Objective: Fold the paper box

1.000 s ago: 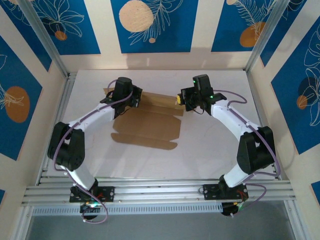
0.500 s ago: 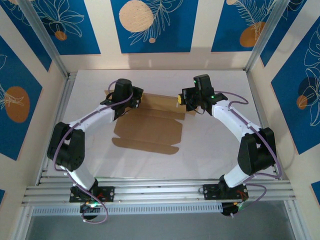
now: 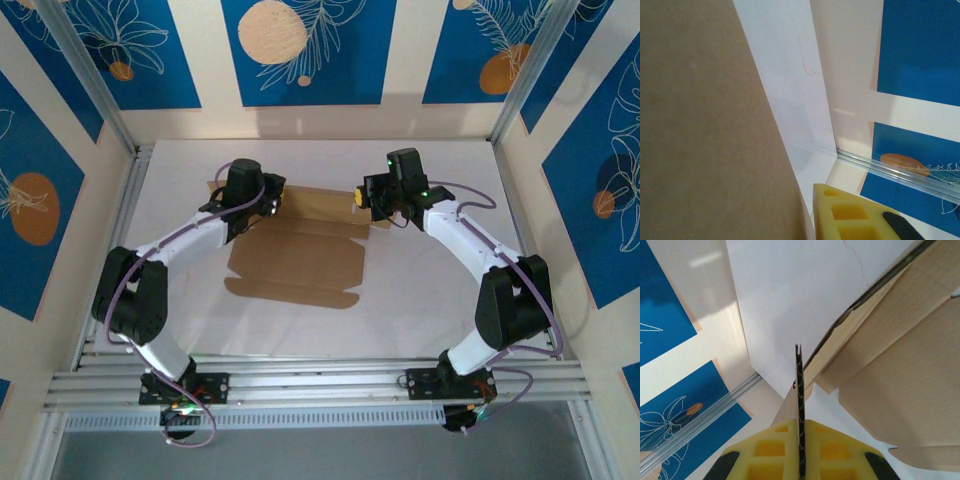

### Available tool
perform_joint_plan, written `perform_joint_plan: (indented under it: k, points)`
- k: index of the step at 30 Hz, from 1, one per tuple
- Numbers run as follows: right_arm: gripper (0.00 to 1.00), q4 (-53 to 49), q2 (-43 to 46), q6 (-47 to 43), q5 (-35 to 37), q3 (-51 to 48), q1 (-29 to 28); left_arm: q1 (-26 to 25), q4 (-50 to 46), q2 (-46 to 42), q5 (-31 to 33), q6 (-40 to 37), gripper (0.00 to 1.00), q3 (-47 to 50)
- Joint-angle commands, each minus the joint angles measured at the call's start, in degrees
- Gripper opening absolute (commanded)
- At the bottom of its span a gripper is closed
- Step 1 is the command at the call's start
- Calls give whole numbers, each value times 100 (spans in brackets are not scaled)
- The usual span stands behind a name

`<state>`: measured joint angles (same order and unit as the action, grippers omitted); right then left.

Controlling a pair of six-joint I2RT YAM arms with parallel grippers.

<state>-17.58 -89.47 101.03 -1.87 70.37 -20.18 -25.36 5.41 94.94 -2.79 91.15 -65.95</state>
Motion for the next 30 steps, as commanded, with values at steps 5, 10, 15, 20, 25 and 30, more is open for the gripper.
perform_joint_plan:
  k: [5,10,15,20,25,30]
  points:
    - [10,6,-223,1,-174,13,-77,-17,264,-228,-64,75,0,76]
    - [64,-728,-170,-571,-64,377,-52,53,-635,-141,102,-131,0,-287]
    - [86,-1705,-48,-1835,89,1047,156,184,-1761,123,243,-215,0,-1079]
    - [84,-2256,121,-3376,178,1445,512,319,-3741,614,250,-248,0,-2439]
    - [76,-1542,488,-5437,205,1006,608,348,-3126,720,100,-201,0,-2186]
    - [75,-457,968,-7539,1606,52,141,348,-1912,564,57,-530,0,-1375]
